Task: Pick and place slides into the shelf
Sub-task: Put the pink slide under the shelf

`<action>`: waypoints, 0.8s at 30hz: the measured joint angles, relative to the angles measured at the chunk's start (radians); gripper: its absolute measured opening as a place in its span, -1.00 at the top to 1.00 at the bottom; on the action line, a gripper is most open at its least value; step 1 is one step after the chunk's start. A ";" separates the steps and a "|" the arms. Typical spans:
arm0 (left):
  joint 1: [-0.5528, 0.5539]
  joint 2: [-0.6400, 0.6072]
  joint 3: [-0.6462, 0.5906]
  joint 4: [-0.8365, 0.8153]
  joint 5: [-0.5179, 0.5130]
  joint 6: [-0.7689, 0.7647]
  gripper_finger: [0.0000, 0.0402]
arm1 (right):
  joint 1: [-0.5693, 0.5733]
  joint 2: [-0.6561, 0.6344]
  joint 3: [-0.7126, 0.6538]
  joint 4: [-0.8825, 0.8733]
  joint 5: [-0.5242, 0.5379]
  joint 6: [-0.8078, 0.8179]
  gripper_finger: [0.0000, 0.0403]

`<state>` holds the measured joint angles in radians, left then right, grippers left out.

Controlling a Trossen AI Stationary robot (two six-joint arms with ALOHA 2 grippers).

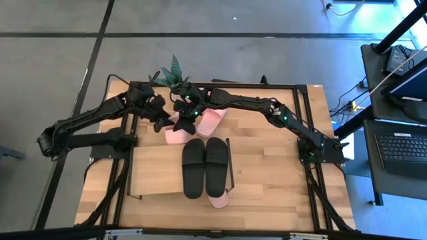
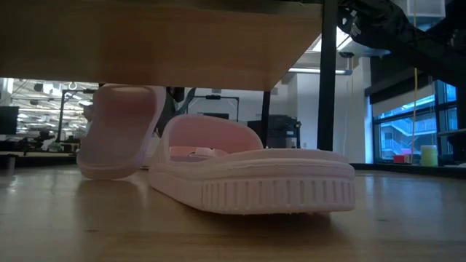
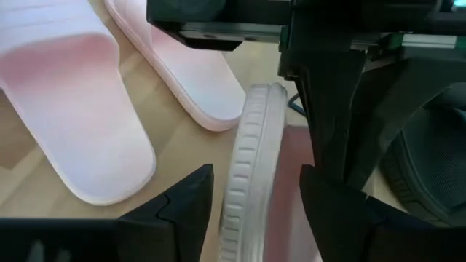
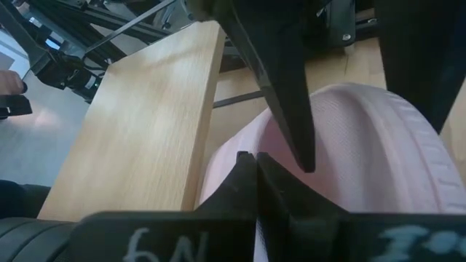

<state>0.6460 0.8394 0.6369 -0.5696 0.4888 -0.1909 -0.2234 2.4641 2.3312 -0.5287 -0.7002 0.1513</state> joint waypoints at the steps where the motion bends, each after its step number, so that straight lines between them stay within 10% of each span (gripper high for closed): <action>1: 0.000 0.003 0.000 0.001 0.001 0.000 0.04 | 0.000 0.000 0.000 0.000 0.000 0.000 0.99; 15: 0.001 0.006 0.000 0.001 -0.006 -0.005 0.83 | 0.000 0.000 0.000 0.001 -0.001 -0.002 0.91; 24: 0.001 0.005 0.000 -0.016 -0.004 -0.008 0.84 | -0.010 -0.012 0.022 0.016 -0.046 -0.028 0.63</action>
<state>0.6472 0.8447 0.6369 -0.5856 0.4850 -0.1990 -0.2338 2.4521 2.3531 -0.5123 -0.7457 0.1237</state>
